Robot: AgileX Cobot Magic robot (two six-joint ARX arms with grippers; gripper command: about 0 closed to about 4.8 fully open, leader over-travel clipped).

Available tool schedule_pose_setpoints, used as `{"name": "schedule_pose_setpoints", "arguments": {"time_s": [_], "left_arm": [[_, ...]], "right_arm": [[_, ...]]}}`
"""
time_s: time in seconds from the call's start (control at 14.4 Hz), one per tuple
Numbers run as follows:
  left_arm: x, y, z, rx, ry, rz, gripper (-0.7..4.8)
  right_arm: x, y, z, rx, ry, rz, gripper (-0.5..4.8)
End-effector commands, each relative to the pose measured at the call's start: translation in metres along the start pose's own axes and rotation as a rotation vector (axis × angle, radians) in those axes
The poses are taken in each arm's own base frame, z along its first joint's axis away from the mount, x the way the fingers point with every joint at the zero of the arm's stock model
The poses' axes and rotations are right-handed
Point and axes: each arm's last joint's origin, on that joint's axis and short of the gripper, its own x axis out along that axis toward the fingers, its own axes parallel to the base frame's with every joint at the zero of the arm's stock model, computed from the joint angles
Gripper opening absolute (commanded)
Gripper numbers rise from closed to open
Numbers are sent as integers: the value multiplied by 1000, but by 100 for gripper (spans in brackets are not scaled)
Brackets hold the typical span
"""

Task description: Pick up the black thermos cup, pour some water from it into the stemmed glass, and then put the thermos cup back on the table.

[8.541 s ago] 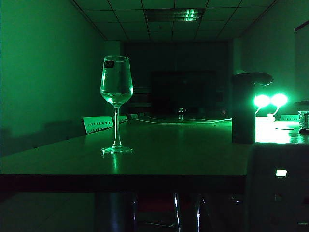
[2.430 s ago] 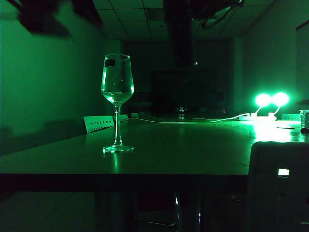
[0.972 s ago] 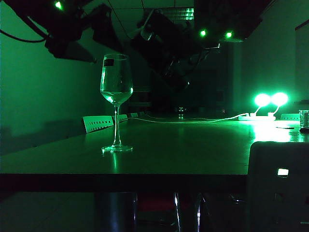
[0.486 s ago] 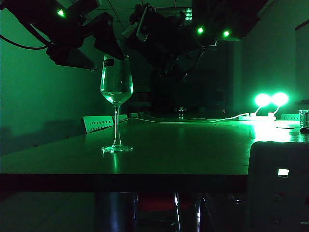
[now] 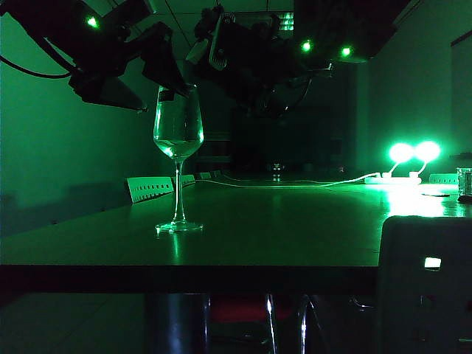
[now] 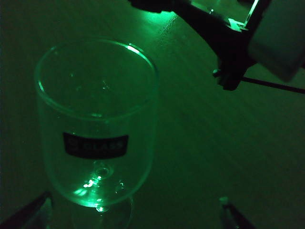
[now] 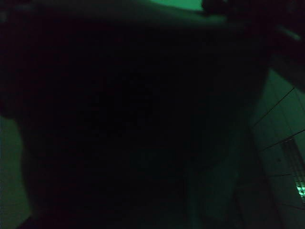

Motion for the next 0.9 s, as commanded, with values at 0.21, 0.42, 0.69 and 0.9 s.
{"name": "schedule_pose_setpoints", "arguments": {"time_s": [0.21,0.42,0.69,0.9], "left_arm": [[-1,0,2,0,2,32,479],[-1,0,2,0,1,32,479],[-1,0,2,0,1,32,479],[-3,0,3,2,-5,32,479]], "right_arm": [[-2,-23,11,-99,-63,-112,156],[-2,-23,11,-171,-60,-116,156],[-2,-22,11,-162,-73,-104,157],[-2,-22,11,-161,-76,-101,157]]}}
